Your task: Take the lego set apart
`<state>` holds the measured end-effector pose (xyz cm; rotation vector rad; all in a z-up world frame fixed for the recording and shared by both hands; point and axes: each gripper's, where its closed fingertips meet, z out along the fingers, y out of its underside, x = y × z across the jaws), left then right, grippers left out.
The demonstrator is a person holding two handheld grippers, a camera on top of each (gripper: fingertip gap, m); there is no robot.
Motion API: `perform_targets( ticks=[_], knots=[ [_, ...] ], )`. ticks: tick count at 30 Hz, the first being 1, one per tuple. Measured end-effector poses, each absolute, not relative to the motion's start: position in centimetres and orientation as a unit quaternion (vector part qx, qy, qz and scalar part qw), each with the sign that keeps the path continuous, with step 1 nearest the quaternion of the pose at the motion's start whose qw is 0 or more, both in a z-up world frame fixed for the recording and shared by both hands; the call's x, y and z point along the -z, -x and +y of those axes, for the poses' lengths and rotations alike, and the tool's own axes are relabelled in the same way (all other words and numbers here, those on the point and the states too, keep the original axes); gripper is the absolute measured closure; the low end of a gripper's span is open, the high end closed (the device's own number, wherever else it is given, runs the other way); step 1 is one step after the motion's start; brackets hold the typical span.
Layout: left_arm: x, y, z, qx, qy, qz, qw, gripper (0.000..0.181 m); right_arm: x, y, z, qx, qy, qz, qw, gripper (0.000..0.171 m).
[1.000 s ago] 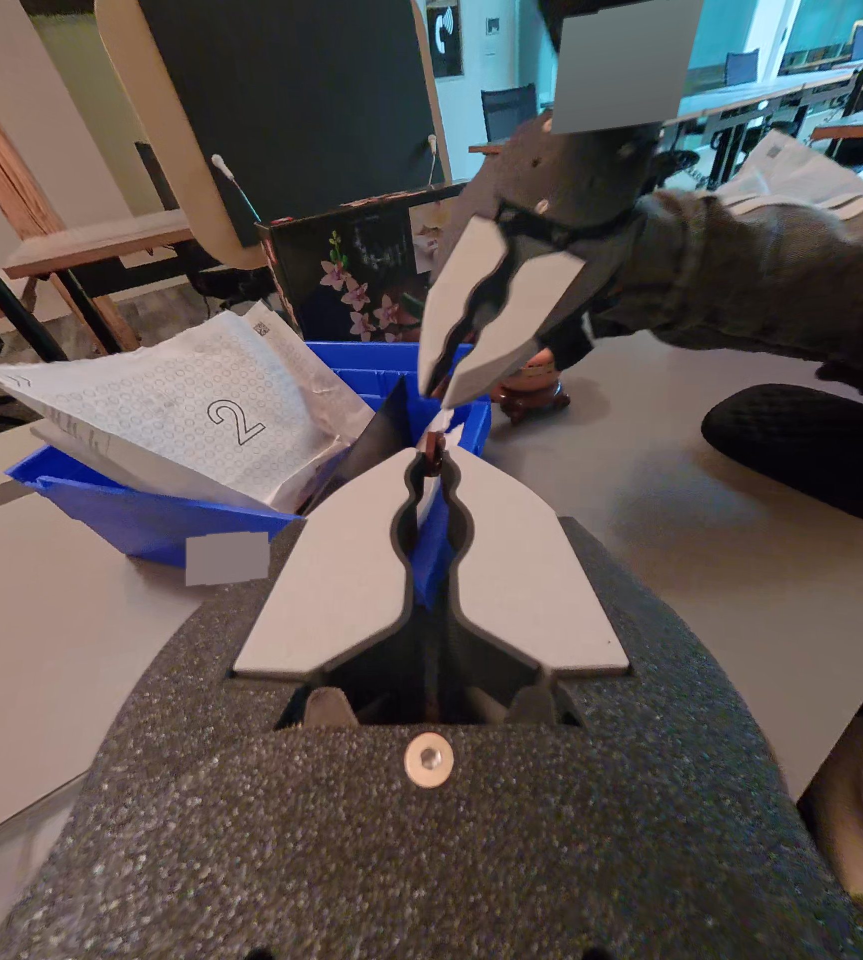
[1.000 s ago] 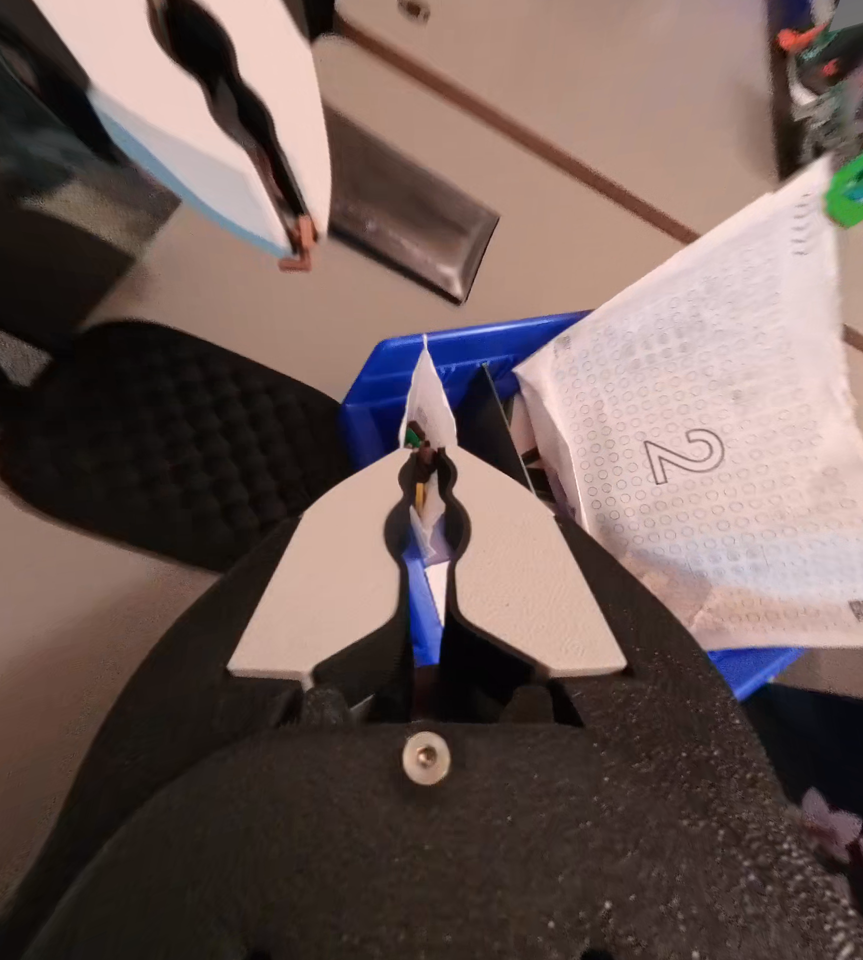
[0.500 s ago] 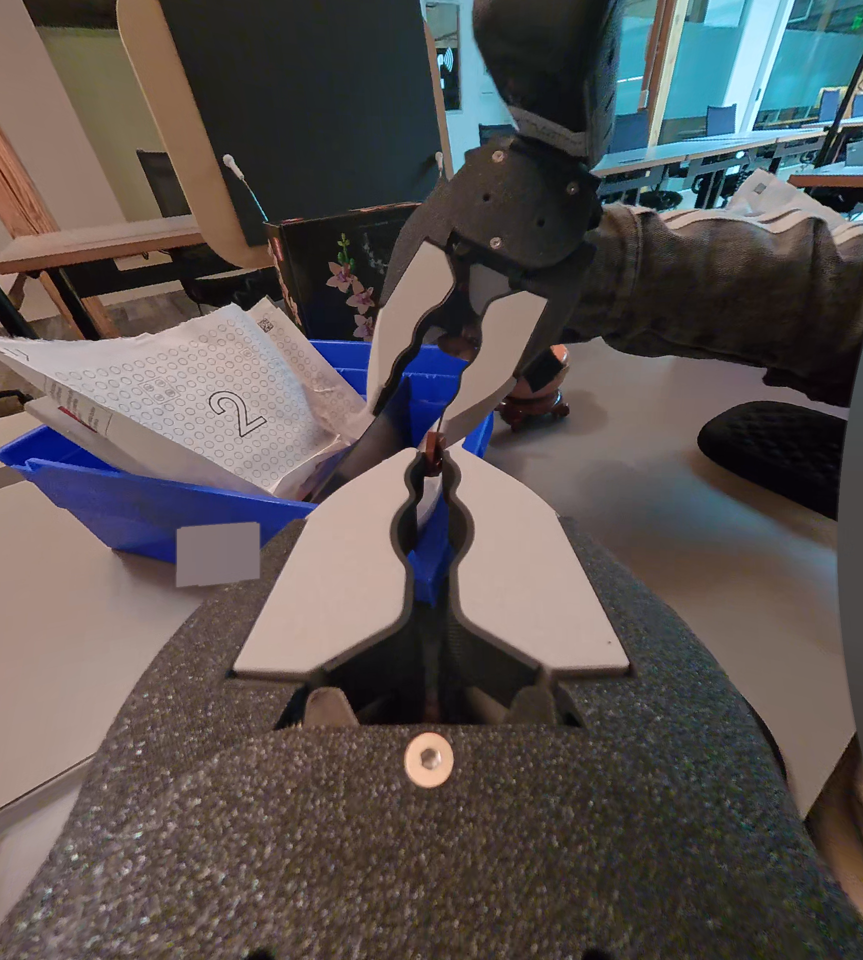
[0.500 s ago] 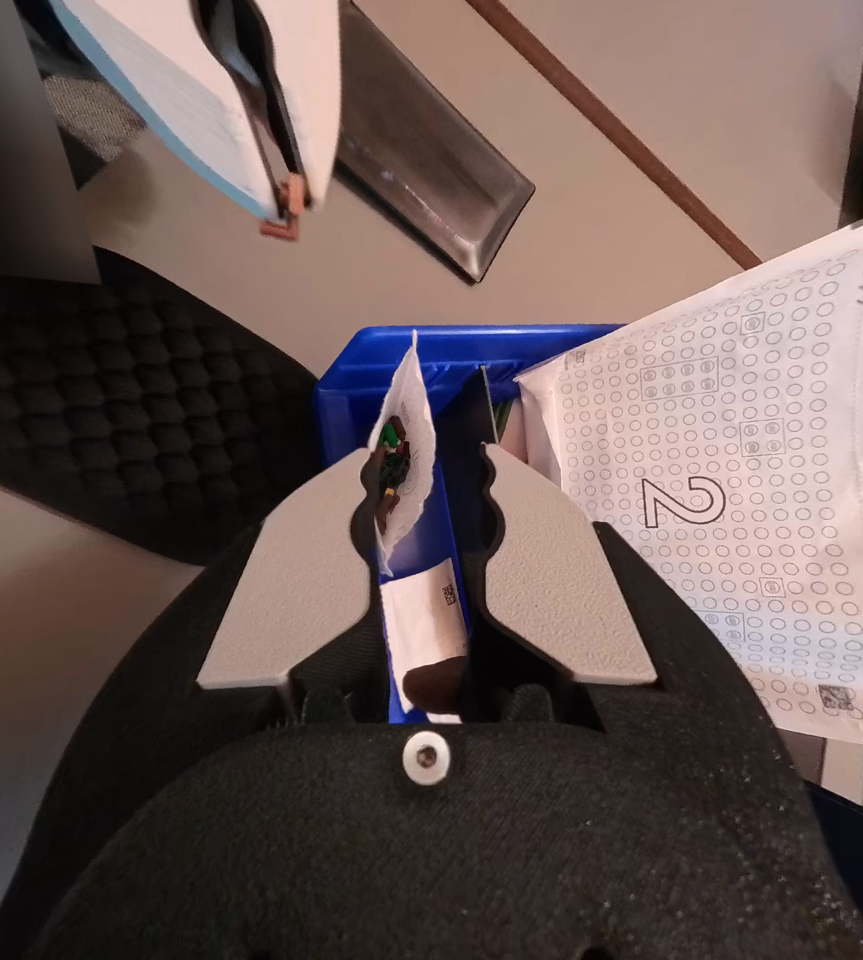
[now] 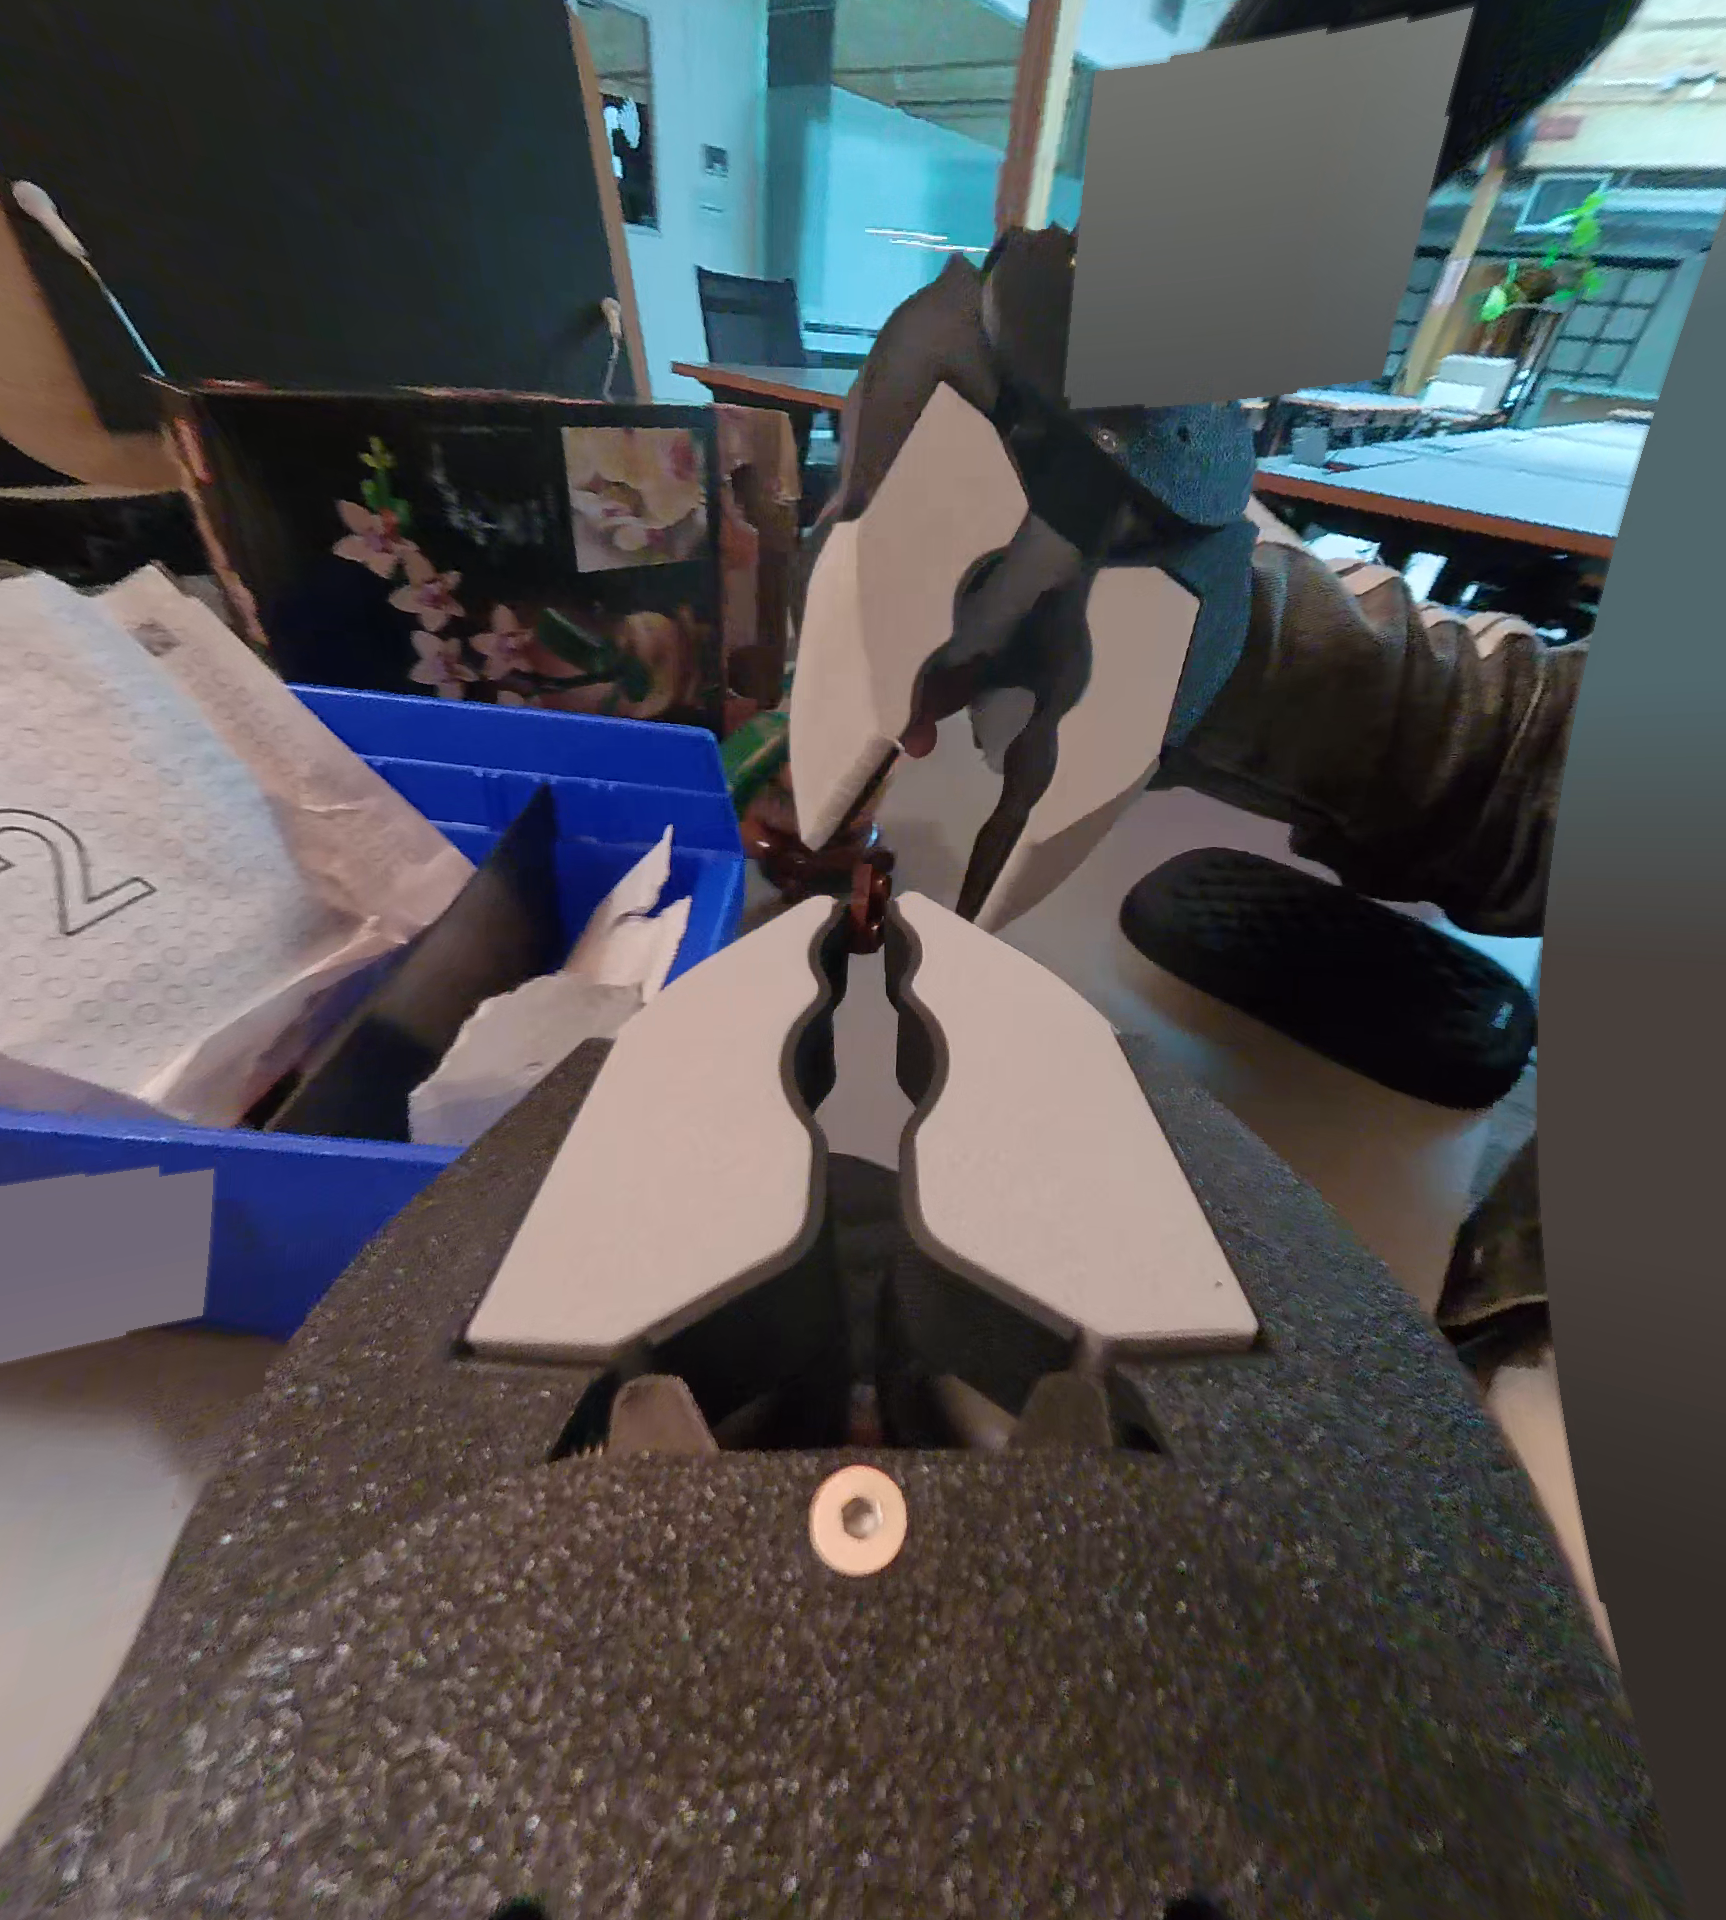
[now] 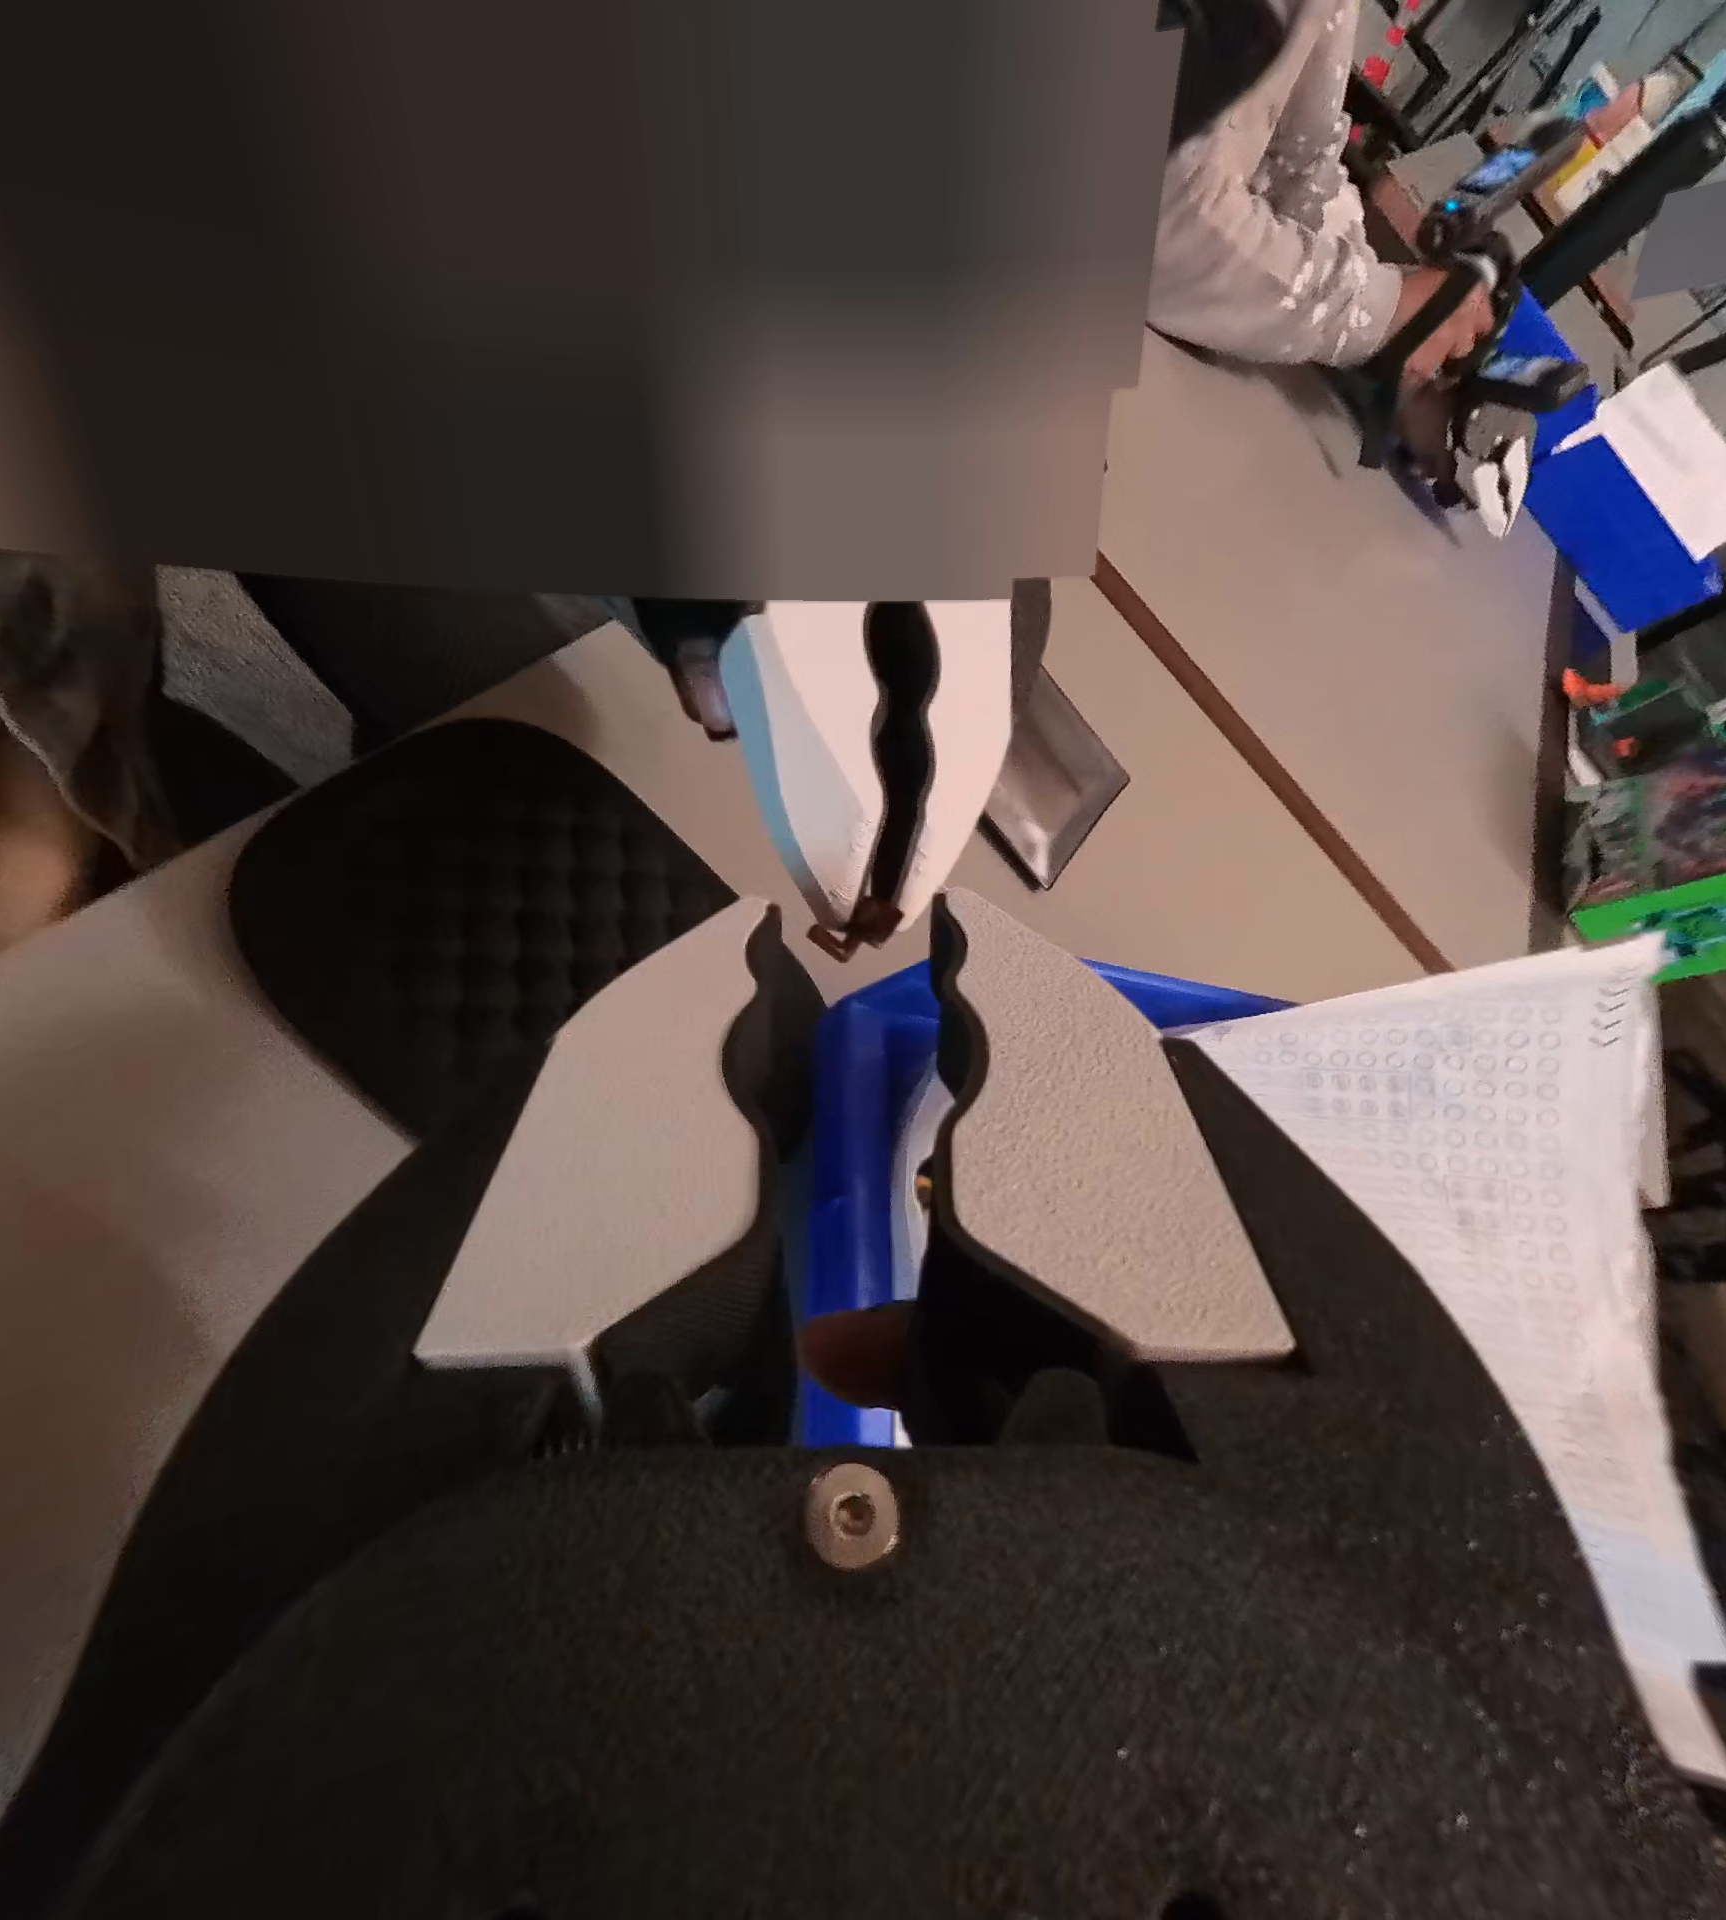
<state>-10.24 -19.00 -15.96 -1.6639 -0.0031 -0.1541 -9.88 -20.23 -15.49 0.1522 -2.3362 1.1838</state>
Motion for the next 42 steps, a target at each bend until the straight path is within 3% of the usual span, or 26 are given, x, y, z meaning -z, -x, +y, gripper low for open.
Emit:
perform_targets(
  ticks=[7, 16, 21, 26, 34, 42],
  knots=[
    [15.7, 9.2, -18.7, 0.116, 0.731, 0.006, 0.672, 0.175, 15.6, 9.1, -20.0, -0.412, -0.101, -0.854, 0.300, 0.153],
    [16.0, 9.3, -18.6, 0.109, 0.735, 0.008, 0.669, 0.174, 16.1, 9.3, -19.5, -0.403, -0.092, -0.864, 0.288, 0.154],
    [17.4, 11.3, -19.6, 0.044, 0.763, -0.012, 0.645, 0.164, 17.7, 12.6, -16.8, -0.364, -0.003, -0.883, 0.297, 0.154],
    [20.0, 10.7, -19.6, 0.039, 0.808, 0.014, 0.588, 0.139, 19.4, 15.4, -16.4, -0.357, 0.060, -0.886, 0.288, 0.154],
    [20.7, 10.1, -19.5, 0.044, 0.816, 0.032, 0.575, 0.137, 20.7, 17.5, -16.7, -0.346, 0.075, -0.899, 0.259, 0.153],
    [20.4, 10.7, -19.7, 0.034, 0.811, 0.023, 0.583, 0.138, 19.8, 17.6, -16.2, -0.364, 0.089, -0.889, 0.262, 0.138]
  ],
)
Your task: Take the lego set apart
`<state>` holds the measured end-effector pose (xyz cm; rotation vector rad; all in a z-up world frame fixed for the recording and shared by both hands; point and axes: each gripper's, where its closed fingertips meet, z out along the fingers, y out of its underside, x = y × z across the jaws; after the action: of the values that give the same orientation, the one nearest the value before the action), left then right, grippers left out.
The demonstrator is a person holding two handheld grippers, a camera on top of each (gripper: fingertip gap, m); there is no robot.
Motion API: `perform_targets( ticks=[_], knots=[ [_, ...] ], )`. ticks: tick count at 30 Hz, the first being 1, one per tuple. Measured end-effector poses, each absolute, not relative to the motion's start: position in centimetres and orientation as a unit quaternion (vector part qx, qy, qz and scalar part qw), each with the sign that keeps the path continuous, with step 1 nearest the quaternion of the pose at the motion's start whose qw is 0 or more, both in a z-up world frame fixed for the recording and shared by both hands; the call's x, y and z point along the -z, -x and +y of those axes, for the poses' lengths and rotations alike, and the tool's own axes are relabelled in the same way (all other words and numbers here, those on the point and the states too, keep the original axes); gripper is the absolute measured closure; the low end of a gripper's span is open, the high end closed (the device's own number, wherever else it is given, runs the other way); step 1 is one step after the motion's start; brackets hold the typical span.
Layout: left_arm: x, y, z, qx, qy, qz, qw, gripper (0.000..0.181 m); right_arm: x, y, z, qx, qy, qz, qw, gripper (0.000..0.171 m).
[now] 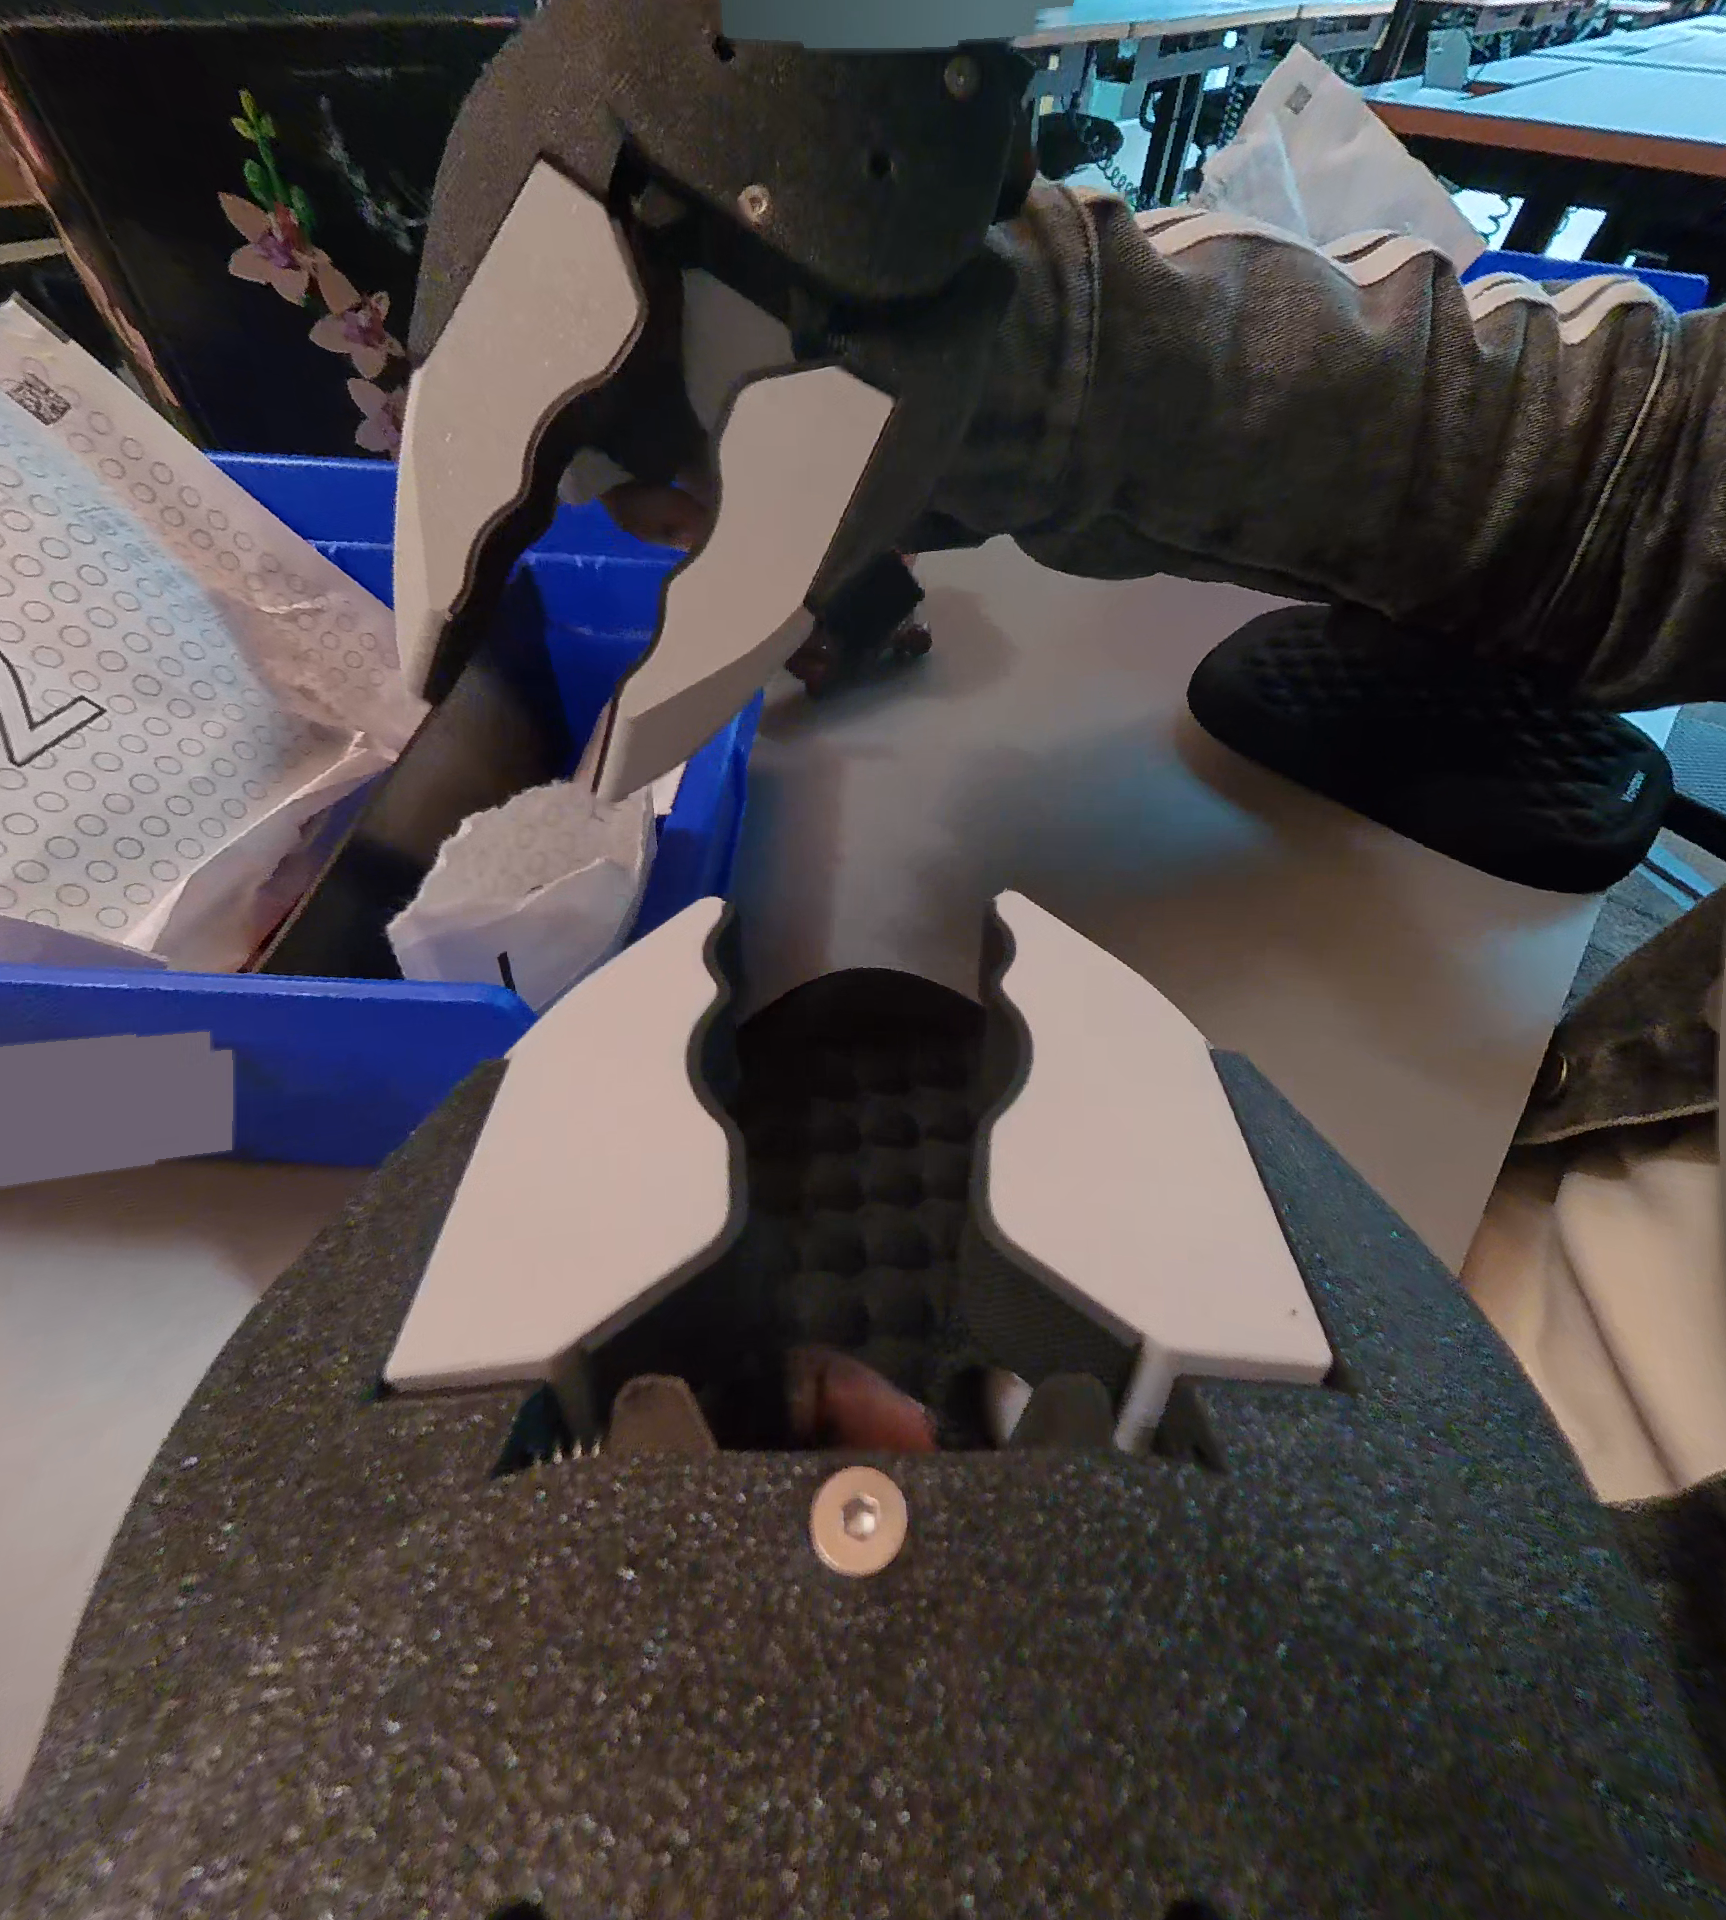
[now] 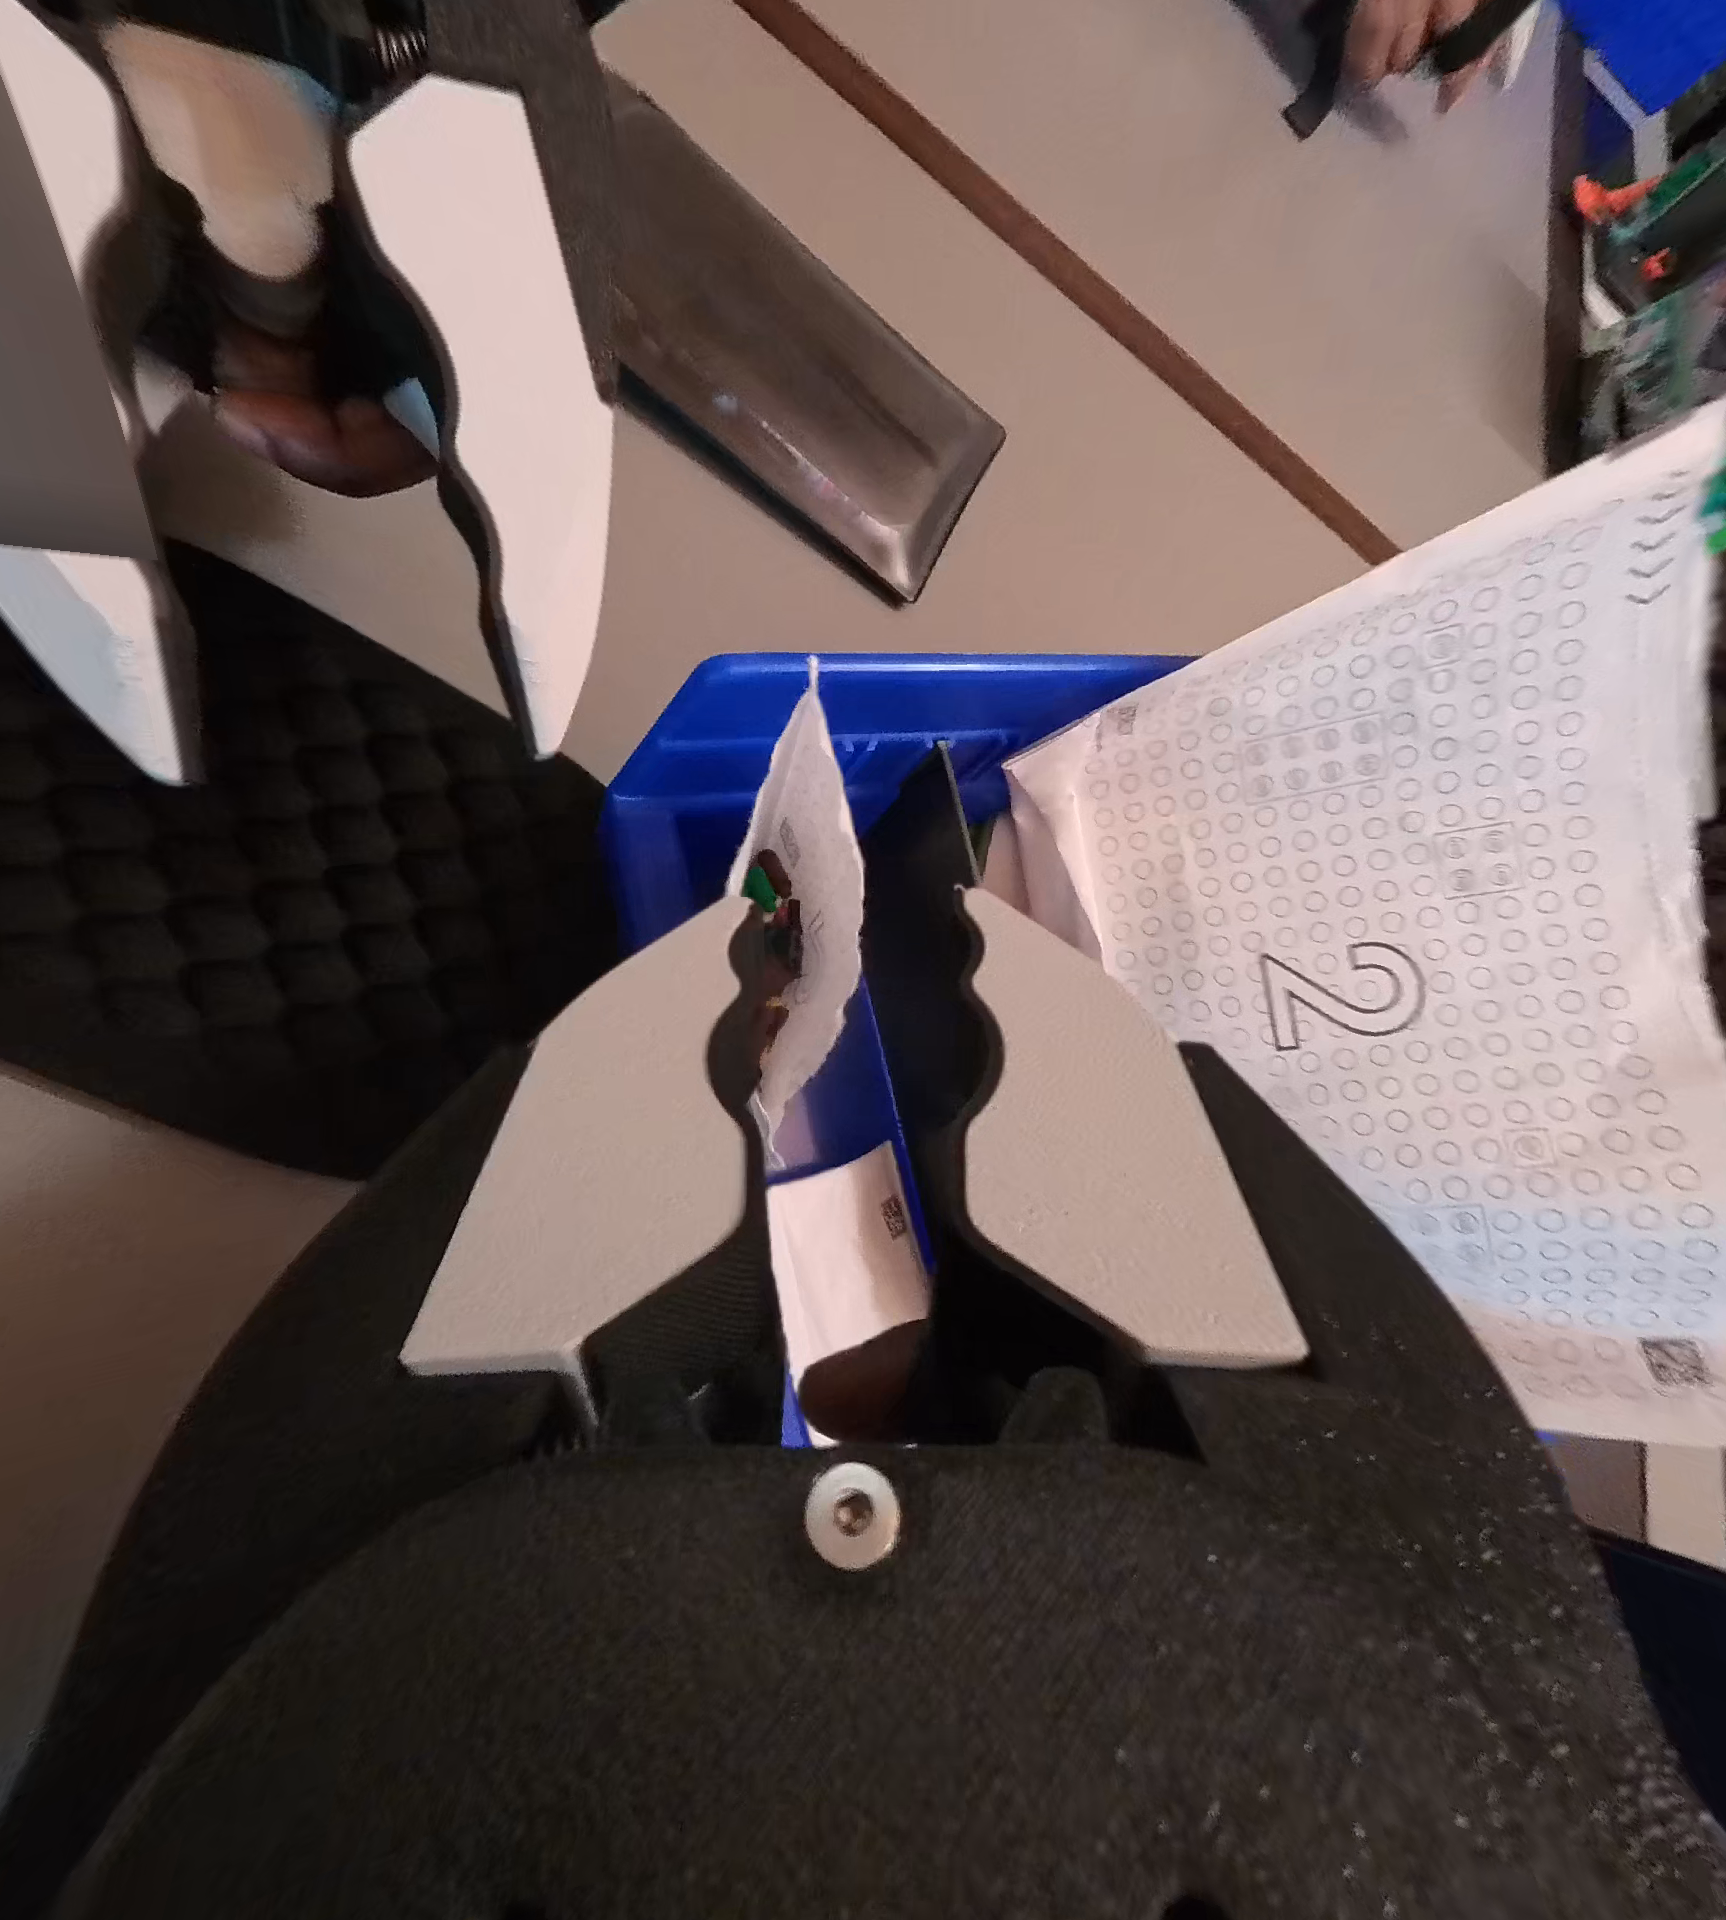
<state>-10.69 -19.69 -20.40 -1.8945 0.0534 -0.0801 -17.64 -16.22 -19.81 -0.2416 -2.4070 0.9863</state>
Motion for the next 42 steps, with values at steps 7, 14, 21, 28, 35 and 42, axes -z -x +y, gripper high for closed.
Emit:
perform_targets(
  ticks=[7, 14, 21, 28, 35, 42],
  knots=[
    [21.0, 9.6, -18.5, 0.029, 0.819, 0.043, 0.571, 0.140, 16.1, 14.3, -8.0, -0.328, 0.177, -0.878, 0.299, 0.136],
    [21.2, 6.9, -15.9, 0.049, 0.819, 0.089, 0.564, 0.141, 19.7, 9.0, 3.5, -0.256, 0.349, -0.867, 0.248, 0.118],
    [20.7, 4.3, -13.3, 0.056, 0.821, 0.141, 0.550, 0.141, 22.9, 9.3, 6.5, -0.249, 0.369, -0.866, 0.229, 0.101],
    [20.9, 3.1, -12.3, 0.053, 0.827, 0.159, 0.537, 0.141, 26.0, 10.3, 6.4, -0.161, 0.324, -0.923, 0.131, 0.081],
    [20.4, 3.8, -10.9, 0.024, 0.826, 0.161, 0.540, 0.138, 26.3, 7.5, 5.4, -0.137, 0.284, -0.941, 0.122, 0.084],
    [19.1, 3.6, -7.9, -0.016, 0.823, 0.169, 0.542, 0.125, 26.2, 3.3, 0.1, -0.163, 0.215, -0.956, 0.117, 0.084]
  ],
)
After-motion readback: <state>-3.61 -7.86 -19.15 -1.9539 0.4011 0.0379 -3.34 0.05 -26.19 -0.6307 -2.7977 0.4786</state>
